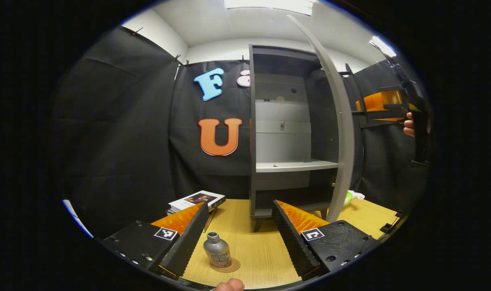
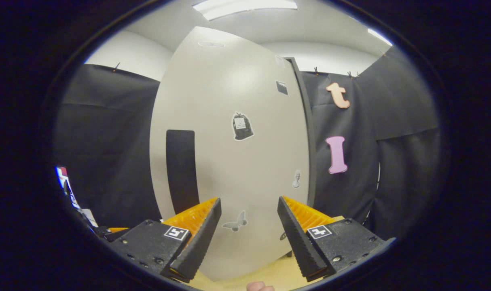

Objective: Open the cabinet door with the right hand, grasp the bottle in the cabinet with the left hand and place it on the coaster, then close the cabinet door with the right hand.

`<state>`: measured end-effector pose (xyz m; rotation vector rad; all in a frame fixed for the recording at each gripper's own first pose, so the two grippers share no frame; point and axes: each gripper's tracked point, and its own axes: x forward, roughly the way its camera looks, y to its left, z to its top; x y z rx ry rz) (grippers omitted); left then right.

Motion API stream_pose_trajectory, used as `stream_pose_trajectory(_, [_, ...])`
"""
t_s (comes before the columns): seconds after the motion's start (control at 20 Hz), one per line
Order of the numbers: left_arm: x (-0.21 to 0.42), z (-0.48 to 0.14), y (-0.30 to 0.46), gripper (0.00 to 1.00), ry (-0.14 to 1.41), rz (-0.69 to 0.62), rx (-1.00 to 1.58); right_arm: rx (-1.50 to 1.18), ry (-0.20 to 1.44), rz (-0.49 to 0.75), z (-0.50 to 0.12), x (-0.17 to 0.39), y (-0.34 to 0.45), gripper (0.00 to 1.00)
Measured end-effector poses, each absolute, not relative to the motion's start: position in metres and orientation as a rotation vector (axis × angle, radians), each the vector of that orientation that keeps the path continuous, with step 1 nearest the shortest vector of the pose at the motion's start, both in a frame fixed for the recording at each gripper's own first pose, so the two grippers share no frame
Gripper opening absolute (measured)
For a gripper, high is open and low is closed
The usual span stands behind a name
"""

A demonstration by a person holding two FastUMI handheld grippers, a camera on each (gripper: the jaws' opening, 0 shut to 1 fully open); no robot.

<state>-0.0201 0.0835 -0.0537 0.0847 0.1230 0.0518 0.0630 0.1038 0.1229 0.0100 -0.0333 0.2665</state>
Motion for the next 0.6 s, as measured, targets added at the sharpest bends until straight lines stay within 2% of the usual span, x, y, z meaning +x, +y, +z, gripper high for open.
stream_pose_trajectory(0.1, [-0.021,-0.055,0.093,0.95,0.127,0.072,0.084,-0.002,-0.038,0.273,0.119,0.083,0.116,0.93])
stream_pose_trajectory(0.2, [-0.024,-0.056,0.101,0.95,0.13,0.091,0.085,0.01,-0.025,0.288,0.11,0.104,0.126,0.9])
stream_pose_trajectory(0.3, [-0.028,-0.056,0.107,0.95,0.133,0.111,0.083,0.031,-0.024,0.29,0.11,0.12,0.13,0.93])
stream_pose_trajectory(0.55, [-0.035,-0.055,0.114,0.95,0.134,0.138,0.09,0.031,-0.067,0.275,0.116,0.118,0.124,0.93])
stream_pose_trajectory(0.6, [-0.036,-0.055,0.112,0.95,0.133,0.139,0.09,0.026,-0.074,0.274,0.117,0.114,0.12,0.89])
